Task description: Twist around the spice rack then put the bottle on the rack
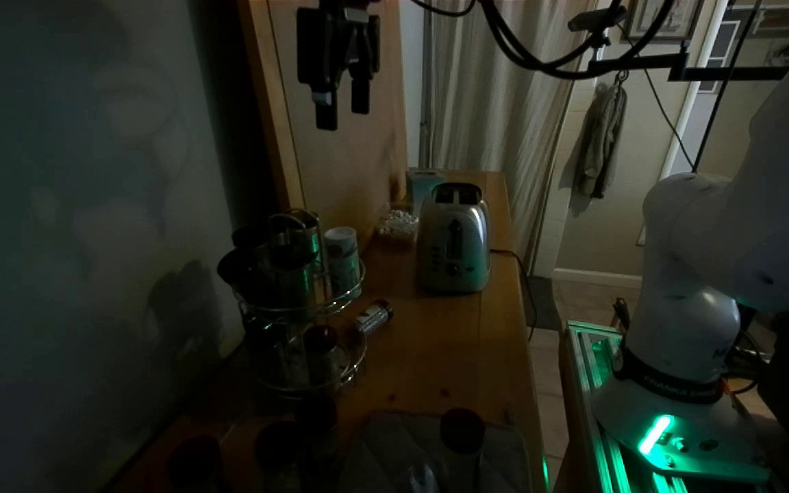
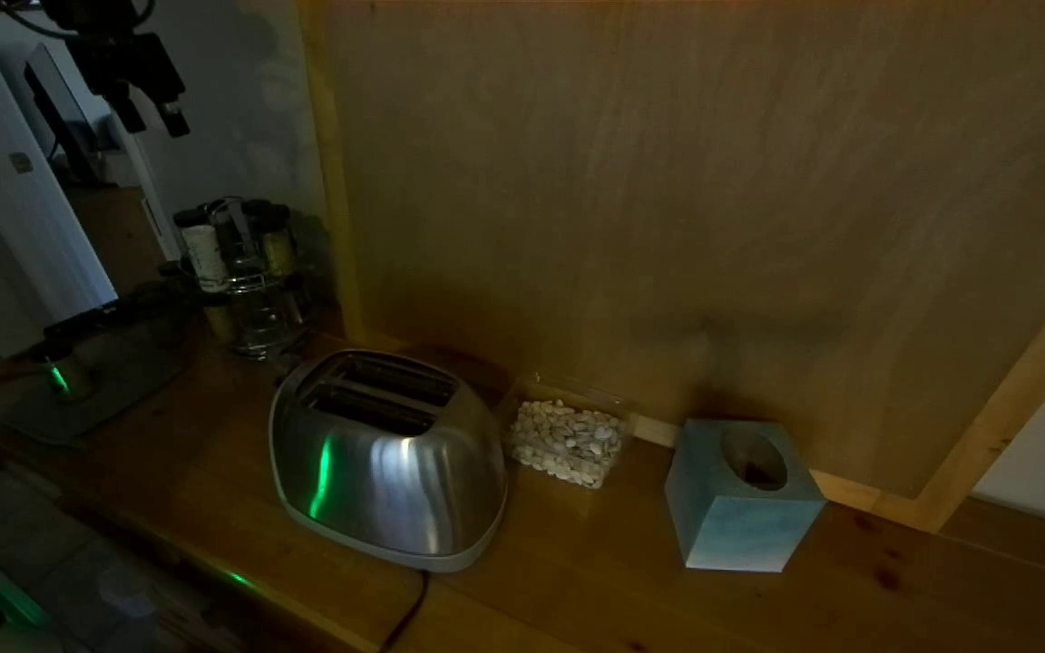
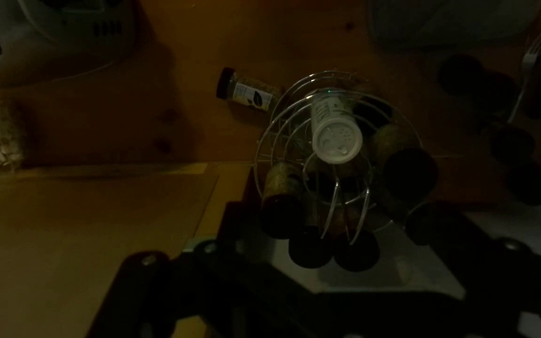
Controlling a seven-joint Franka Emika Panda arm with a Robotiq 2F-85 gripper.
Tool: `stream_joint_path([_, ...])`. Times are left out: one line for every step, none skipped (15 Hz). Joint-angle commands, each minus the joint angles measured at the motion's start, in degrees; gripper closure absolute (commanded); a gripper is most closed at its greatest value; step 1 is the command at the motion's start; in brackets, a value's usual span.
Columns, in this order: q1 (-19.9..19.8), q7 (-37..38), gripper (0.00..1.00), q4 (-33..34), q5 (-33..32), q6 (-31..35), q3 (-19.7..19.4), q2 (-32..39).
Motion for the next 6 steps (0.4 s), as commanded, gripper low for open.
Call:
stream_joint_path([-0.3, -0.1, 0.0, 0.1, 0.1, -0.1, 0.3, 0.0])
stream_joint_path([-0.3, -0.1, 0.0, 0.0, 0.1, -0.1, 0.3, 0.1])
stream_joint_path([-0.3, -0.1, 0.0, -0.1, 0.1, -0.1, 0.3, 0.3])
stream_joint_path([-0.3, -0.1, 0.0, -0.1, 0.1, -0.1, 0.3, 0.4])
stream_joint_path([-0.3, -0.1, 0.0, -0.1, 0.1, -0.1, 0.3, 0.4])
stream_joint_path([-0.3, -0.1, 0.0, -0.1, 0.1, -0.1, 0.3, 0.5])
